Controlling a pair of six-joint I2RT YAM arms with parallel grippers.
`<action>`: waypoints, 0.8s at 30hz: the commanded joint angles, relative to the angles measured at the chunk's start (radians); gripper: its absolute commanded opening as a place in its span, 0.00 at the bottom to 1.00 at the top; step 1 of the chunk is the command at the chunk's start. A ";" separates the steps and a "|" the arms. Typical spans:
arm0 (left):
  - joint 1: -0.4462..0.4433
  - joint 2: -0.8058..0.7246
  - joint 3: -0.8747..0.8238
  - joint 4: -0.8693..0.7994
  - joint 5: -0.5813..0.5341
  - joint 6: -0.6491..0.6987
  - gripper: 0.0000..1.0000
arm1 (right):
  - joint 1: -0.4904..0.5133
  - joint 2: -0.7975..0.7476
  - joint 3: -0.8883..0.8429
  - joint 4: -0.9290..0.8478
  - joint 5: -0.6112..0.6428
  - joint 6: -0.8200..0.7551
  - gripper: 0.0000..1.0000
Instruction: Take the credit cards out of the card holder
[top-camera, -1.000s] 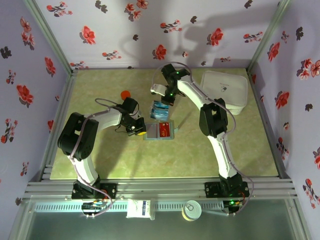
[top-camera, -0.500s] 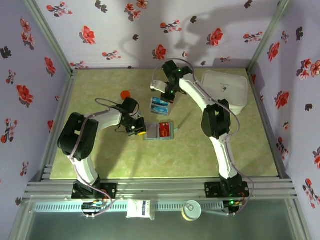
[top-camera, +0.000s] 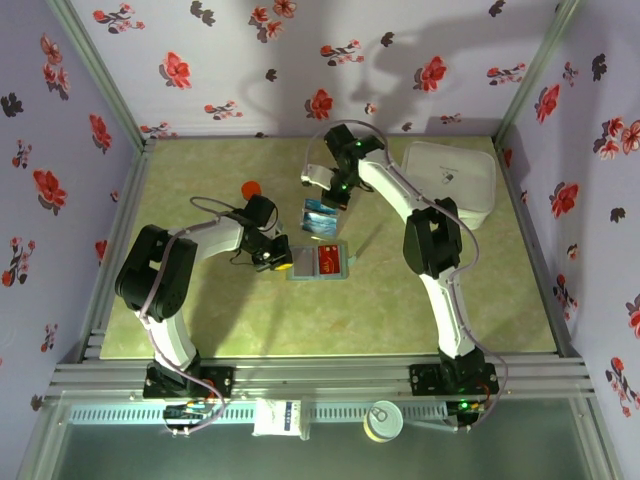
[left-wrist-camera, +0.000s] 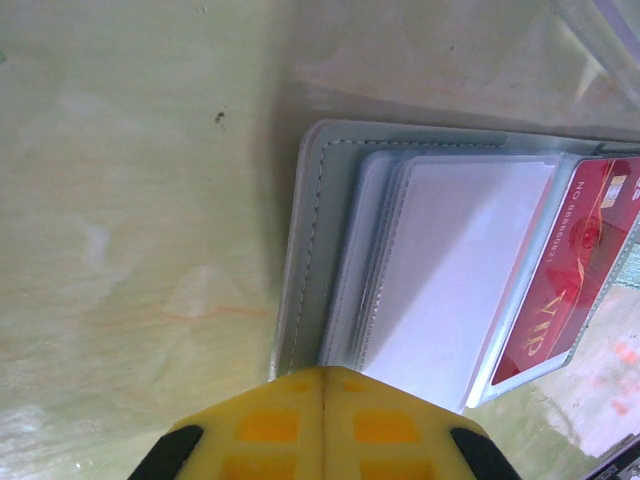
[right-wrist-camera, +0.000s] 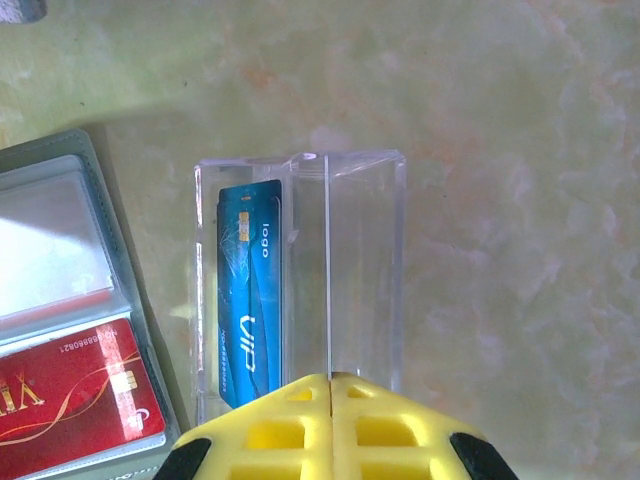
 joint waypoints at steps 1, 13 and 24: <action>0.009 0.016 -0.006 -0.021 -0.003 0.015 0.05 | 0.011 0.008 -0.029 0.019 0.026 0.021 0.01; 0.009 0.019 -0.003 -0.018 -0.002 0.015 0.05 | 0.013 -0.116 -0.078 0.061 0.020 0.066 0.00; 0.009 0.018 -0.014 -0.006 -0.002 0.012 0.05 | 0.023 -0.169 -0.116 0.013 -0.034 0.104 0.00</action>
